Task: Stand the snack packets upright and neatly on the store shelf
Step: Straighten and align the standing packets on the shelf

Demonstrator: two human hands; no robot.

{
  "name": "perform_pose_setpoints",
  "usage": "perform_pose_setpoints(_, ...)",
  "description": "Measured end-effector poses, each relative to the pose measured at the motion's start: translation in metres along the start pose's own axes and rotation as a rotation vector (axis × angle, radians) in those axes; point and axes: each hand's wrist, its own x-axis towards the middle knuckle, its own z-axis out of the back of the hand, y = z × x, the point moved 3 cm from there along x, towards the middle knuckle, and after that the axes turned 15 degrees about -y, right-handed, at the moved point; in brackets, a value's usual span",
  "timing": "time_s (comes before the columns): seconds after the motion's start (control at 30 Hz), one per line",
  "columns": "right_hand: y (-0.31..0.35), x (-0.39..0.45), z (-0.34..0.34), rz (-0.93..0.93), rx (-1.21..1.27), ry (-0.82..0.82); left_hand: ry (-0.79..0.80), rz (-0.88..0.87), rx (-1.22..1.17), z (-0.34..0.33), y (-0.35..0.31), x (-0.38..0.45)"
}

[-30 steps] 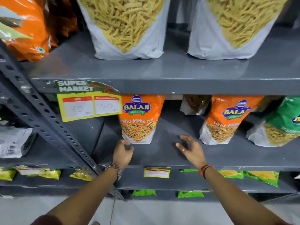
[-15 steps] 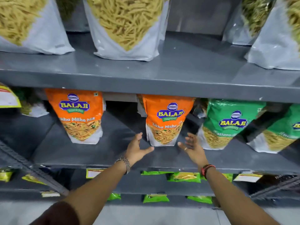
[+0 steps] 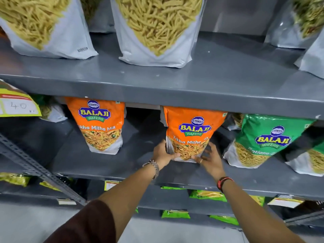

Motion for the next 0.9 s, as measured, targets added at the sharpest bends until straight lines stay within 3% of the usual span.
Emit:
perform_pose_setpoints(0.37,0.005,-0.015,-0.039,0.024,-0.006,-0.070,-0.026,-0.043,0.022,0.037,0.012,0.017)
perform_pose_setpoints(0.6,0.004,-0.013,-0.041,-0.008,-0.031,0.026,-0.025,-0.035,0.071,0.045,0.015,0.014)
perform_pose_setpoints(0.7,-0.006,-0.012,-0.026,-0.049,0.015,0.037,-0.078,0.018,0.072,0.048,0.020,0.008)
perform_pose_setpoints(0.9,-0.033,-0.008,0.052,0.074,-0.064,-0.121,-0.098,0.043,0.173,0.032,0.043,-0.027)
